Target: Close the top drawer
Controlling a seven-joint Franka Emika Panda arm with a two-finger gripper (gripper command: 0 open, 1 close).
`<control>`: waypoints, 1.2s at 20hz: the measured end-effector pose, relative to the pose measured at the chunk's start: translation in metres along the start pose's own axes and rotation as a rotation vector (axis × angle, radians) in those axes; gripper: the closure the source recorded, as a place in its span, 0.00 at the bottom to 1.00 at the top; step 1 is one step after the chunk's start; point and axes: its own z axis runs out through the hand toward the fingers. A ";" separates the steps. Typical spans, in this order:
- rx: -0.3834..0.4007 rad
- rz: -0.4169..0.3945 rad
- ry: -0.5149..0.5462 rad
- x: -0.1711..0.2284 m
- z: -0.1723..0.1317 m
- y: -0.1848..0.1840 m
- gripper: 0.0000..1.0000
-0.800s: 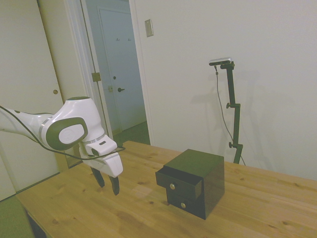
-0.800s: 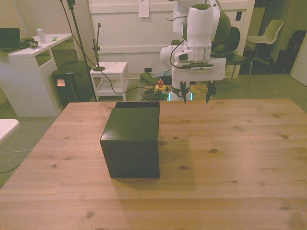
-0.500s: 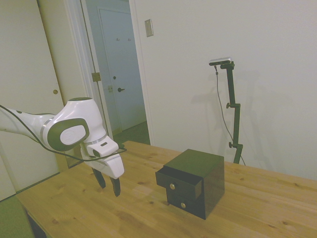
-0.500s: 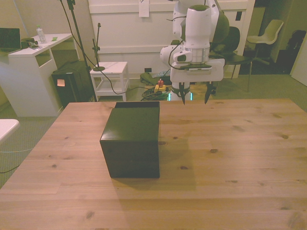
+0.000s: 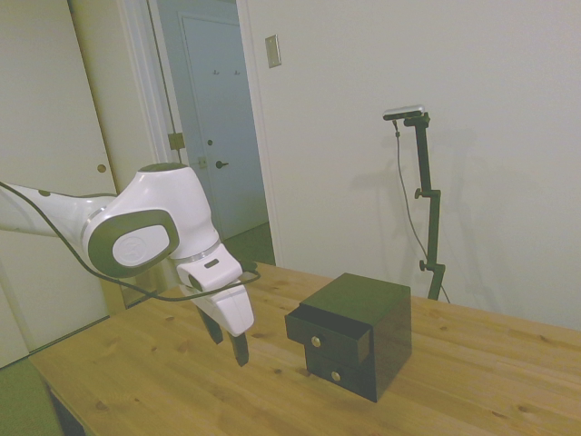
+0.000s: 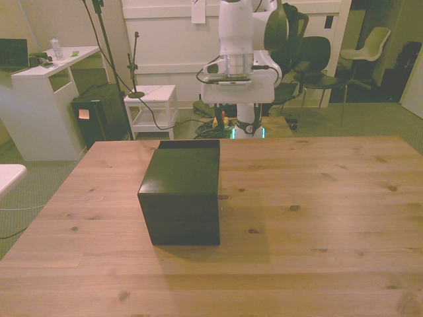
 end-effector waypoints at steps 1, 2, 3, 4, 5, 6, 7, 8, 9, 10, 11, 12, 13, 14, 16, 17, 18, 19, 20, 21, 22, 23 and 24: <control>0.001 0.008 0.002 0.008 -0.005 0.005 0.00; 0.004 0.014 0.006 0.015 -0.011 0.008 0.00; 0.005 0.019 0.007 0.021 -0.016 0.012 0.00; 0.006 0.025 0.007 0.028 -0.021 0.016 0.00; 0.009 0.032 0.008 0.035 -0.025 0.021 0.00; 0.011 0.038 0.008 0.043 -0.029 0.026 0.00; 0.012 0.043 0.007 0.051 -0.032 0.031 0.00; 0.012 0.050 0.006 0.059 -0.034 0.036 0.00; 0.011 0.054 0.004 0.066 -0.036 0.040 0.00; 0.009 0.059 0.003 0.074 -0.037 0.045 0.00; 0.007 0.064 0.002 0.082 -0.037 0.048 0.00; 0.004 0.067 0.002 0.089 -0.038 0.050 0.00; 0.000 0.069 -0.001 0.097 -0.037 0.052 0.00; -0.005 0.068 -0.004 0.104 -0.037 0.053 0.00; -0.015 0.066 -0.009 0.117 -0.037 0.051 1.00; -0.022 0.061 -0.012 0.122 -0.036 0.049 1.00; -0.028 0.054 -0.013 0.126 -0.034 0.045 1.00; -0.033 0.046 -0.014 0.129 -0.033 0.040 1.00; -0.041 0.037 -0.018 0.129 -0.030 0.034 1.00; -0.050 0.025 -0.022 0.129 -0.028 0.028 1.00; -0.056 0.015 -0.025 0.129 -0.026 0.022 1.00; -0.061 0.006 -0.027 0.129 -0.025 0.017 1.00; -0.067 0.001 -0.032 0.130 -0.024 0.014 1.00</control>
